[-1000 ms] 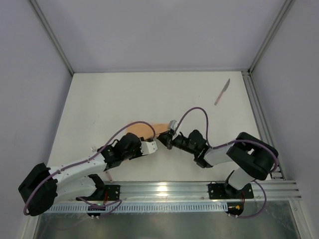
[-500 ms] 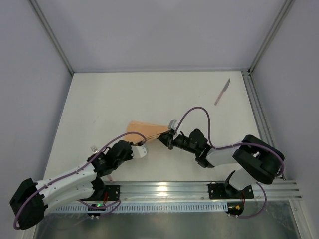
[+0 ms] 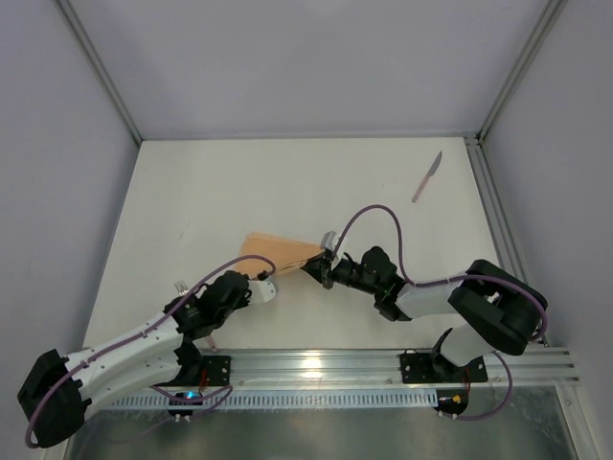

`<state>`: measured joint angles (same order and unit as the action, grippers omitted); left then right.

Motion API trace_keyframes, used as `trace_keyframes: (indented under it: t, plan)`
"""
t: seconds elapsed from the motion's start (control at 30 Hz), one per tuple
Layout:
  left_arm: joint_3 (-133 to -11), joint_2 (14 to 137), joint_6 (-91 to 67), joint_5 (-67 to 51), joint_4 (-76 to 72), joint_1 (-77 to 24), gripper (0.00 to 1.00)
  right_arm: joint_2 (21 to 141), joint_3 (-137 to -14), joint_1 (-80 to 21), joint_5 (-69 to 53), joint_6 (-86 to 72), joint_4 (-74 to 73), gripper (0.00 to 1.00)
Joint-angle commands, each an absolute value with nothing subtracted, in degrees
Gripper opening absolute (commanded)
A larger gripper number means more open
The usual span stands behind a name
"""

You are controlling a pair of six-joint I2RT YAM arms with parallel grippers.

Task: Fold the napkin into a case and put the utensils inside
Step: Pick up the upper triangle-folded napkin from the center of the board, then turn over the upper triangle folded napkin at the center of the board.

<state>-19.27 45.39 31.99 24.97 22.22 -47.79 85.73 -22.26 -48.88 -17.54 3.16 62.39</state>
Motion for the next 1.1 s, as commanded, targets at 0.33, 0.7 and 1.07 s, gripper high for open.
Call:
trace_keyframes:
  t: [0.33, 0.7, 1.07]
  plan:
    - [-22.49, 42.89, 30.76, 27.94, 25.49, -46.32, 0.00, 82.71, -26.97, -48.60, -20.65, 4.14, 58.12, 0.04]
    - [-36.90, 42.27, 37.70, 34.62, 28.65, -40.35, 0.00, 76.82, -38.93, -49.66, -21.27, -1.30, 40.63, 0.04]
    - [-44.47, 42.01, 47.37, 39.90, 29.26, -35.42, 0.00, 79.53, -41.13, -53.17, -18.37, -15.46, 40.95, 0.04]
